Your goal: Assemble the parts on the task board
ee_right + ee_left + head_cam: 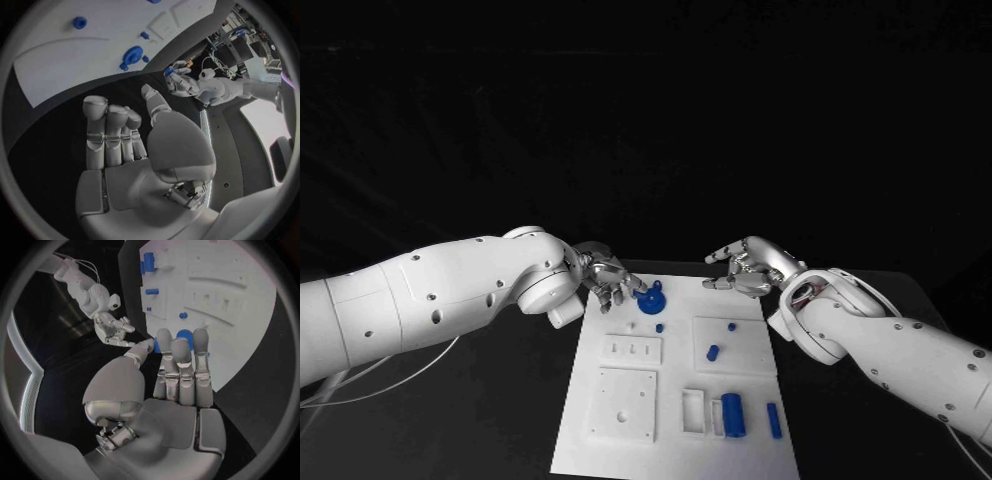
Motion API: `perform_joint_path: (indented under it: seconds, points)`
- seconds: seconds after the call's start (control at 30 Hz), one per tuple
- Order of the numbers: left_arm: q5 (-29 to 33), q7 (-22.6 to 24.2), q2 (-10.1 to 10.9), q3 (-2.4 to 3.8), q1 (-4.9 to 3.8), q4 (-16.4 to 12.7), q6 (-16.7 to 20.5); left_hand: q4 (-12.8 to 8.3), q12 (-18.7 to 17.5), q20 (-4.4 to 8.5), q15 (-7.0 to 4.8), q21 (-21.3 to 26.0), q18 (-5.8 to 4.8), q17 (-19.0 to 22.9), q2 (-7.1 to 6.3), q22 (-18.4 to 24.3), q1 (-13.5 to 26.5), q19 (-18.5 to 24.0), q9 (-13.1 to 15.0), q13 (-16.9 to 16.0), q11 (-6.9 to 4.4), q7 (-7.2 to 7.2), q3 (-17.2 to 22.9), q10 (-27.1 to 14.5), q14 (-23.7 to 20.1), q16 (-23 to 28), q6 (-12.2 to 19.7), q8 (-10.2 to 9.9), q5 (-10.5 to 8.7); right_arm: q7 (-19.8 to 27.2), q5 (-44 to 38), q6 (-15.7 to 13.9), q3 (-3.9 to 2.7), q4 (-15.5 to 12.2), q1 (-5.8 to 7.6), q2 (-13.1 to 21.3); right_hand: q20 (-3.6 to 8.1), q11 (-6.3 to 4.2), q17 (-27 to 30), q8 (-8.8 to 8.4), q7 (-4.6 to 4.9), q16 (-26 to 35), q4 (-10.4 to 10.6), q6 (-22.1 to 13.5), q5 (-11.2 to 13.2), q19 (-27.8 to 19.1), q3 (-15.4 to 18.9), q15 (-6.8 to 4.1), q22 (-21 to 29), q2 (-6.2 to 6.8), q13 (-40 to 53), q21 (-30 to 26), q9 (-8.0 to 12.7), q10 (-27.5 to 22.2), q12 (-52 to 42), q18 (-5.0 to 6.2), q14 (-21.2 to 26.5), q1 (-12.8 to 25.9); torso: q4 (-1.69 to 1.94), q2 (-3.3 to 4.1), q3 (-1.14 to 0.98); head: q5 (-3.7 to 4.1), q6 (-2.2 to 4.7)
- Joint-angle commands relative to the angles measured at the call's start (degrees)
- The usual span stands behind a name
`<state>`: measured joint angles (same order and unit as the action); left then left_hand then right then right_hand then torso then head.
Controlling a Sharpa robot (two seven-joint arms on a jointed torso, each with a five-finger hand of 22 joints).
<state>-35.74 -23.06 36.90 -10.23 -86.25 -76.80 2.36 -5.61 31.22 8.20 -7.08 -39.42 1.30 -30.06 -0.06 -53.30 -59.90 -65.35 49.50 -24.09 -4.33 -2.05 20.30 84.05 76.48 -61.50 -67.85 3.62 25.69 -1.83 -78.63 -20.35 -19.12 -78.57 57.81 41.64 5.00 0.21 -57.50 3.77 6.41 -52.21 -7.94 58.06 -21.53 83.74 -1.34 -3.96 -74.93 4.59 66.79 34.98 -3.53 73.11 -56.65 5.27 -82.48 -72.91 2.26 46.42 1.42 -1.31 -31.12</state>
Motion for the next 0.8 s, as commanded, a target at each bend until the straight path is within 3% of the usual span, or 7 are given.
perform_joint_path:
  seconds: [0.03,0.2,0.3,0.53,0.8]
  points:
    - [-6.16,-2.68,0.62,-0.69,0.08,-1.8,3.16,-4.92,0.82,-0.02,-0.09,0.58,-0.26,-0.3,0.4,-0.95,-0.16,-0.53,8.43,-0.18,-0.52,3.18,5.19,2.39,0.52,-0.52,-3.51,0.13,0.28,2.79,5.62,-2.78,-0.34,1.34,-0.12,0.29,-0.01,-0.14,-0.1,-0.21,0.0,0.33,-0.56,0.26,-0.33,1.31,-0.03,-0.01,-3.76,-0.72,-0.16,-0.57,-0.05,-0.46,0.13,0.36,-0.3,0.22,-0.06,-0.43,-0.21,-0.22,-0.53]
    - [-10.55,-4.62,1.6,-2.52,0.33,-4.36,4.79,-4.73,3.17,0.24,-0.43,0.58,-0.14,-1.05,-0.14,-3.4,0.03,-1.39,8.93,-0.74,-0.75,3.41,5.43,2.54,1.35,-1.68,-3.98,0.15,1.28,3.3,7.42,-3.41,-1.3,3.09,-0.15,0.19,0.0,-0.18,-0.06,-0.21,-0.03,0.57,-1.1,0.38,-0.81,1.4,-0.09,-0.03,-3.78,-0.98,-0.33,-0.95,-0.05,-0.53,0.13,0.36,-0.33,0.55,0.01,-0.77,-0.4,-0.31,-1.62]
    - [-12.76,-5.45,1.84,-3.11,1.1,-5.35,5.3,-4.57,4.43,0.49,-0.69,0.63,-0.13,-1.32,-0.42,-4.62,0.19,-1.98,9.35,-0.93,-0.92,3.57,5.7,2.56,1.9,-2.05,-4.34,0.15,2.12,3.48,8.04,-3.7,-1.79,4.43,0.01,-0.45,0.01,-0.18,0.03,-0.21,-0.03,0.7,-1.15,0.38,-1.1,1.39,-0.1,-0.04,-3.74,-1.0,-0.55,-1.18,-0.05,-0.69,0.41,0.38,-0.3,0.64,-0.02,-0.95,-0.53,-0.47,-2.29]
    - [-16.56,-6.76,1.69,-3.52,3.43,-6.78,6.68,-4.14,6.53,0.93,-1.14,1.2,-0.15,-2.01,-1.01,-6.94,0.38,-3.1,10.45,-0.92,-1.28,3.88,6.14,2.63,2.8,-2.73,-4.93,0.17,3.55,3.64,8.51,-4.11,-2.17,7.02,1.04,-2.28,0.02,-0.2,0.05,-0.21,-0.04,0.82,-1.48,0.42,-1.51,1.47,-0.21,-0.05,-3.76,-1.03,-0.67,-1.32,-0.05,-0.68,0.4,0.37,-0.33,0.75,0.05,-0.99,-0.53,-0.61,-3.25]
    - [-18.26,-7.72,1.36,-3.6,4.8,-7.42,7.28,-3.82,7.56,0.96,-1.19,2.64,-0.22,-2.59,-1.31,-9.5,0.48,-3.87,11.1,-0.8,-1.42,4.01,6.3,2.64,2.99,-3.29,-5.25,0.14,4.01,3.5,8.61,-4.22,-2.3,8.28,1.63,-3.39,0.03,-0.21,0.0,-0.21,-0.03,0.81,-1.77,0.42,-2.01,1.51,-0.36,-0.06,-3.77,-1.06,-0.76,-1.44,-0.05,-0.74,0.44,0.37,-0.36,0.83,-0.03,-1.0,-0.44,-0.76,-3.89]
